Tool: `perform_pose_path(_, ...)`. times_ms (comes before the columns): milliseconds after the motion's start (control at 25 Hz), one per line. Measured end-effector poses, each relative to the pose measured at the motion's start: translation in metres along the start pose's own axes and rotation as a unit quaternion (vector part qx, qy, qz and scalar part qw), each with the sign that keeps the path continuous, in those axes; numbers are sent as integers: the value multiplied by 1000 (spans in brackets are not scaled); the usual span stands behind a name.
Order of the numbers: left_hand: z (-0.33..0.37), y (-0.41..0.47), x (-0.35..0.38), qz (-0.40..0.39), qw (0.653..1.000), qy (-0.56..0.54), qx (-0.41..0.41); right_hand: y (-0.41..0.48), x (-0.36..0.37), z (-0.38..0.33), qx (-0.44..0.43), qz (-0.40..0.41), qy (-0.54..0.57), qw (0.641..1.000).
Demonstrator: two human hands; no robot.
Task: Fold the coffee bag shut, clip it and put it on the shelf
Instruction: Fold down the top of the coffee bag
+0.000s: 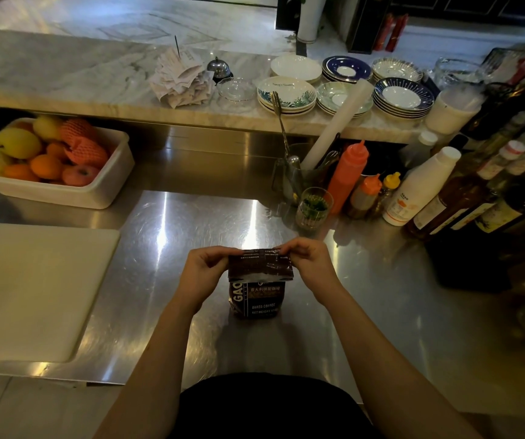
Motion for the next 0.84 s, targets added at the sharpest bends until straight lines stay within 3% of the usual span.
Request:
perform_pose_path(280,2,-1,-2,8,999,-39,-11,0,0,-2,5,-14,16,1000)
perform_pose_path(520,0,1,-2,32,999,0,-23,-2,-3,1,29,-1,16,999)
perform_pose_path(720,4,2,-1,54,996,70,-17,-3,11,-15,-8,-24,-112,993)
perform_pose_path(840,10,5,10,7,992,124,11,-2,17,-19,-18,5,-201,979)
Point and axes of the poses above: each hand's wrist, its own y-axis towards the middle knuckle, its own x-axis out of the palm, z = x × y, the point moved 10 cm from there along y, towards the middle knuckle, and after that the axes turned 12 degrees about -z, right-handed, at the moved point
